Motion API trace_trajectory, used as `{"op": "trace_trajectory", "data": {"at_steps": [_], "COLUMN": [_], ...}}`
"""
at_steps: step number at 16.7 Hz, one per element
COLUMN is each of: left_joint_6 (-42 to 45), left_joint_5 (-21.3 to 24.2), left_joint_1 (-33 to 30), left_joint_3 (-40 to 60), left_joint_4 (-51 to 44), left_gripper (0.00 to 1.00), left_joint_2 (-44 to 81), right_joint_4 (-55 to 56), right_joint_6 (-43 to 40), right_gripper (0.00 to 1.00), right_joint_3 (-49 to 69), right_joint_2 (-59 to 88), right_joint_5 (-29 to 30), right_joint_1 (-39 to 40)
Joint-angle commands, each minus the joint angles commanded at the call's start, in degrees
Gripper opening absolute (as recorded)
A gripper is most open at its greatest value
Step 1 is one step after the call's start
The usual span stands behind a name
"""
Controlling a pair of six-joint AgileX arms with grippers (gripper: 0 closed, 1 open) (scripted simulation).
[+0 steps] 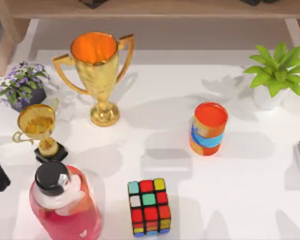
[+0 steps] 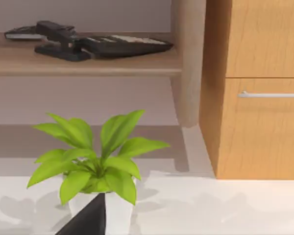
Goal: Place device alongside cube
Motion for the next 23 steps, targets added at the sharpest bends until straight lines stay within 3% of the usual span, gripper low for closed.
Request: {"op": "trace_trajectory", "data": {"at_steps": [4, 8, 23], "left_joint_6": [0.0, 0.0, 0.0], "left_joint_5": [0.0, 0.0, 0.0], "left_joint_1": [0.0, 0.0, 0.0], "left_joint_3": [0.0, 0.0, 0.0], "left_joint_4": [0.0, 0.0, 0.0], "left_gripper": [1.0, 1.0, 1.0], "left_joint_2": [0.0, 0.0, 0.0], "right_joint_4": [-1.05, -6.97, -45.13], "right_joint_6": [-1.14, -7.44, -45.42], "right_gripper": [1.0, 1.0, 1.0], "right_joint_3": [1.61, 10.54, 63.5], "right_joint_2": [1.75, 12.58, 96.5], "right_joint_5": [0.04, 0.08, -0.21], "right_joint_1": [-0.55, -3.43, -21.11]}}
